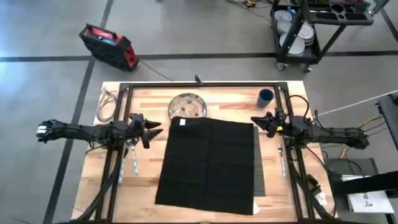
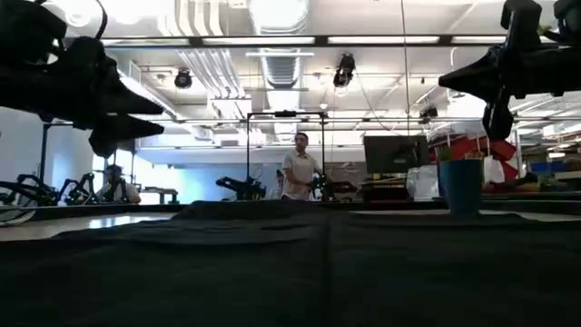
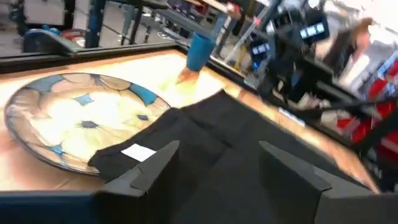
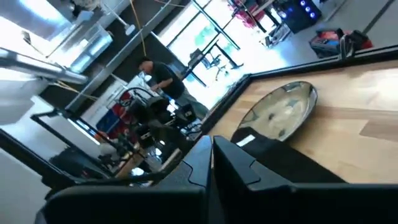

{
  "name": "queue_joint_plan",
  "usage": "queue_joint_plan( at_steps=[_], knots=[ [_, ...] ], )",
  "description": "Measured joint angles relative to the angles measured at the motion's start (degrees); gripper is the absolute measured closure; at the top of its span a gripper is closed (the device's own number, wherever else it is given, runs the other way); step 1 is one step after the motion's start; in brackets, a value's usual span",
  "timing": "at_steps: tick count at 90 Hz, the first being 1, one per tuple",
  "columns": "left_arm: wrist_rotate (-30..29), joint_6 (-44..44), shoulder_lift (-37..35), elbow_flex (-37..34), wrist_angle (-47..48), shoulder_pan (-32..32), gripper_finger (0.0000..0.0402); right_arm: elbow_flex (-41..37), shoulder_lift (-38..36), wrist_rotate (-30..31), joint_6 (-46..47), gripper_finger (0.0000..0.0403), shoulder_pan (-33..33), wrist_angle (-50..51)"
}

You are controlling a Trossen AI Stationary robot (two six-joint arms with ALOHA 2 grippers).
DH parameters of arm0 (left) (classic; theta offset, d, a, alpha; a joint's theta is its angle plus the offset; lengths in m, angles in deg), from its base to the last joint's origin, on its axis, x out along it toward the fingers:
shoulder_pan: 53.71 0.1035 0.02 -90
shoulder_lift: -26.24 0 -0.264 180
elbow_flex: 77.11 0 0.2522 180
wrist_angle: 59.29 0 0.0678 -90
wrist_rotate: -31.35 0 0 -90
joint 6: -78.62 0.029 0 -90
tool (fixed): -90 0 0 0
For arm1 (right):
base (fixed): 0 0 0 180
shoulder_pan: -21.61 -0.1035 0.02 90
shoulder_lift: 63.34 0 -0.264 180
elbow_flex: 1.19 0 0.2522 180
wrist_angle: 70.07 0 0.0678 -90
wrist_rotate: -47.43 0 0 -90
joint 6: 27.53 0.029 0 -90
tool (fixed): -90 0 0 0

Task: Set table place
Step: Fold the black napkin

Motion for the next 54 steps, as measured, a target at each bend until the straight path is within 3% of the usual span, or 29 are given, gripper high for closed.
queue_joint_plan(
  at_steps=[25,42,54],
  knots=[
    [-1.0,-17.2,0.1,0.0,-11.4,0.0,0.0191,0.0,0.0,-0.3,7.1,0.0403,0.0,-3.1],
    [3.2,-14.7,0.2,0.0,-30.1,0.0,0.0182,1.2,0.0,-1.7,8.6,0.0403,0.0,-8.3],
    [12.8,-9.6,0.1,1.7,-36.3,0.0,0.0176,6.8,1.1,-1.5,4.8,0.0403,0.0,-8.0]
  ],
)
